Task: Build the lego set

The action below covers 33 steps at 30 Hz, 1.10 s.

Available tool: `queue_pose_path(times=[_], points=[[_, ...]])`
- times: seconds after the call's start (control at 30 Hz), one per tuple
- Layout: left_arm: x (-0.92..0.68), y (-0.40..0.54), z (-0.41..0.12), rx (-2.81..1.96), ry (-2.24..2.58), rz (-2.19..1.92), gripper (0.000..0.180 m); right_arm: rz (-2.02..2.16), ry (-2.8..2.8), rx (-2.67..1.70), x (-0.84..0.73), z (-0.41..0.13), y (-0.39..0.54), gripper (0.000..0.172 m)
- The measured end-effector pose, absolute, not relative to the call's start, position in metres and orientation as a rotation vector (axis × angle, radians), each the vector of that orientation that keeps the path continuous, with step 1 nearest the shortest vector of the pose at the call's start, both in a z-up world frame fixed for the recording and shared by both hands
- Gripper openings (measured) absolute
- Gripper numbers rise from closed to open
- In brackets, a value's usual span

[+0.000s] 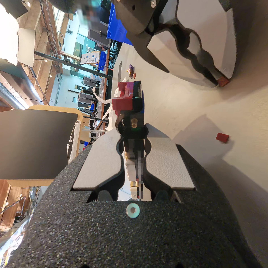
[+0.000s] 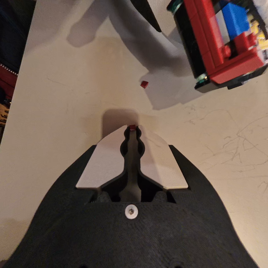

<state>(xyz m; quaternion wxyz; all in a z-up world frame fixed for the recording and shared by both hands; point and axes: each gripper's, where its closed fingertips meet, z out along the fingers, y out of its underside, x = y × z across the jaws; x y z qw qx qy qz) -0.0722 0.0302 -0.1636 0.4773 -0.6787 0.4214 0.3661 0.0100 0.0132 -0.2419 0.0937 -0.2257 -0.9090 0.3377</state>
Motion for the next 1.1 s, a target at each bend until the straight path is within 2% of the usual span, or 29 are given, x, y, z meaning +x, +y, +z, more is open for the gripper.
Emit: queue_pose_path(times=[0.03,0.23,0.53,1.1], points=[[-0.072,0.030,-0.164,-1.658,1.031,0.893,0.024,0.999,-2.696,-0.670,0.010,-0.242,0.014,0.008],[-0.072,0.030,-0.166,-1.661,1.040,0.892,0.024,0.997,-2.633,-0.627,0.008,-0.228,0.019,0.008],[-0.070,0.031,-0.168,-1.652,1.074,0.914,0.024,1.219,-2.268,-0.459,0.000,-0.135,0.016,0.008],[-0.063,0.031,-0.168,-1.632,1.112,0.926,0.024,0.981,-2.324,-0.408,-0.019,-0.140,0.015,0.008]])
